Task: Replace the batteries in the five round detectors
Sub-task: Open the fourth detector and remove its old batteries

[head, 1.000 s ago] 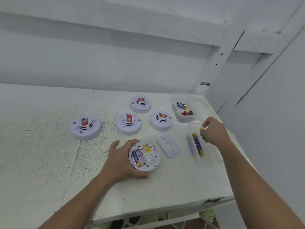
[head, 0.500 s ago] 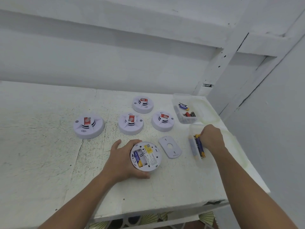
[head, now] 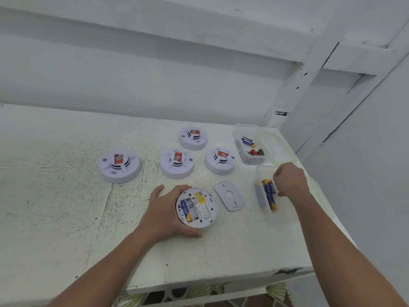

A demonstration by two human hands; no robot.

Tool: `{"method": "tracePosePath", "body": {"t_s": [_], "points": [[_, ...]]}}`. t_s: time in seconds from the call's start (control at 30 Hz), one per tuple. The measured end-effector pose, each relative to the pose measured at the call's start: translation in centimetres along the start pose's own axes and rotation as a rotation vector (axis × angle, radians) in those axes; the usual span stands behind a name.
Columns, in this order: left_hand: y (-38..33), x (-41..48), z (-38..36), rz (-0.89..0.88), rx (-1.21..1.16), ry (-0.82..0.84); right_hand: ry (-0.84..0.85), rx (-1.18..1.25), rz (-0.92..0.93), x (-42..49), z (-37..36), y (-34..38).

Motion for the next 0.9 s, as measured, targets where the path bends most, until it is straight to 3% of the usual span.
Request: {"method": "tracePosePath", "body": {"t_s": [0.13, 0.33, 0.47, 0.6, 0.7, 0.9], "points": [[-0.2, 0.0, 0.2, 0.002, 0.018, 0.015, -0.06, 0.094, 0.009, -0.6, 1.7, 0.1], [-0.3, -0.1, 0.3, 0.006, -0.002, 0.014, -0.184, 0.331, 0.294, -4.6, 3.7, 3.2], [-0.3, -0.1, 0.4, 0.004, 0.009, 0.031, 0.068, 0.482, 0.497, -8.8, 1.6, 6.5], [-0.6, -0.3, 0.6, 0.001, 0.011, 0.047, 0.342, 0.454, 0.66, -12.3, -2.2, 8.5], [-0.6, -0.3, 0.6, 0.004, 0.011, 0.058, 0.407, 0.443, 0.728, -13.2, -4.0, 8.9], [-0.2, -0.4, 1.0, 0.02, -0.035, 0.142, 0.374, 0.324, 0.886, -13.4, -4.3, 9.3]]}}
Point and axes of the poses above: each hand's wrist, its own x-axis towards the middle knuckle, its own z-axis out of the back of the hand, y = z × x, the point moved 1 cm from there along x, towards the middle knuckle, and after that the axes turned 1 degree about z, right-handed, at the moved point
